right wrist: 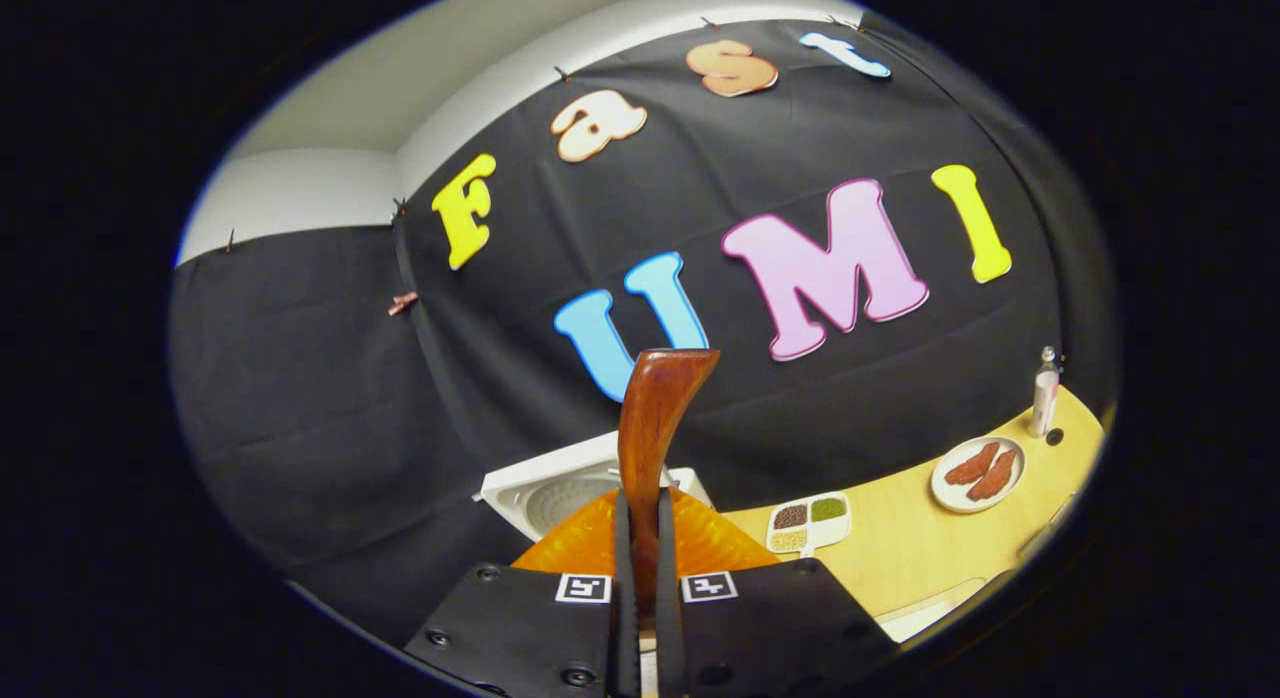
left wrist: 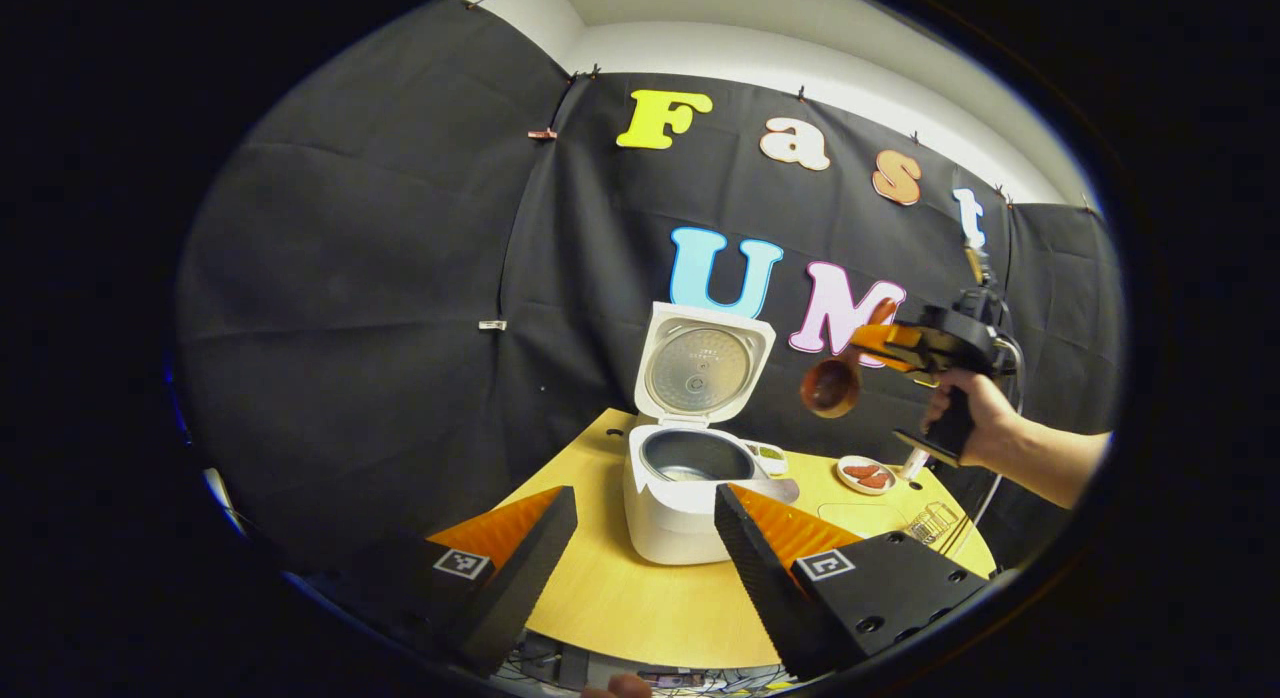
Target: Close the left gripper, press the button to open the rice cooker; take a wooden spoon from the chopstick holder with the right hand, scoop a spoonful of rice and pour it into the rice cooker, then put the wooden spoon back into the chopstick holder.
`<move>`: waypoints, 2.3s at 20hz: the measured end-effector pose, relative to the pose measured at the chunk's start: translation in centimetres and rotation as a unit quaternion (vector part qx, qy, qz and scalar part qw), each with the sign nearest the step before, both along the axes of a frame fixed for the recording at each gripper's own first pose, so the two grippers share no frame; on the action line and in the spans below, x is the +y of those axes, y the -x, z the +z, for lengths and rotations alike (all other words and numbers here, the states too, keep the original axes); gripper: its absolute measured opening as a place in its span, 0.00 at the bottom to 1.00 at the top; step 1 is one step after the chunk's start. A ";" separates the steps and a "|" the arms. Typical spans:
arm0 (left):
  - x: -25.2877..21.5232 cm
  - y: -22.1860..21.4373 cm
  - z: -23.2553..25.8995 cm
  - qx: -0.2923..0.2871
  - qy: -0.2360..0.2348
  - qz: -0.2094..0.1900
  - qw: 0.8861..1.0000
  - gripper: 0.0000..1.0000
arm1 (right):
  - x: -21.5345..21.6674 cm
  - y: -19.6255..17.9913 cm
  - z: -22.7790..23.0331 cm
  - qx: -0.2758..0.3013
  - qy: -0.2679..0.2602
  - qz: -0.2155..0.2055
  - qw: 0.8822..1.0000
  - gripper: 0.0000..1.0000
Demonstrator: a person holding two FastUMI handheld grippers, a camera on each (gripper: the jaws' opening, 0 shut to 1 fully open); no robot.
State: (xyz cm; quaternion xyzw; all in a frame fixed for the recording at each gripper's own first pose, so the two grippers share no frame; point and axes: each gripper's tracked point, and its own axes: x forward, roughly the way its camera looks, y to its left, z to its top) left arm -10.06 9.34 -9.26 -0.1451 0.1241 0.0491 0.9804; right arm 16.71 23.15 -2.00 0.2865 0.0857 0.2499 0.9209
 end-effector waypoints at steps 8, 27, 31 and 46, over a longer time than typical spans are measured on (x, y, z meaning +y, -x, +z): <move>-4.1 -2.7 1.8 -0.008 -0.028 -0.013 0.999 0.95 | -19.0 -0.5 -3.0 -0.001 0.036 -0.071 0.997 0.11; -12.6 -1.3 5.9 0.019 -0.084 0.029 0.996 0.95 | -34.9 -3.1 -26.7 0.101 0.197 -0.057 0.974 0.11; -12.6 0.0 6.7 0.021 -0.088 0.043 0.995 0.95 | -34.6 -3.2 -31.0 0.133 0.200 -0.054 0.969 0.11; -11.7 -1.6 6.9 0.018 -0.083 0.019 0.996 0.95 | -38.8 -0.2 -31.8 0.200 0.132 -0.133 0.962 0.78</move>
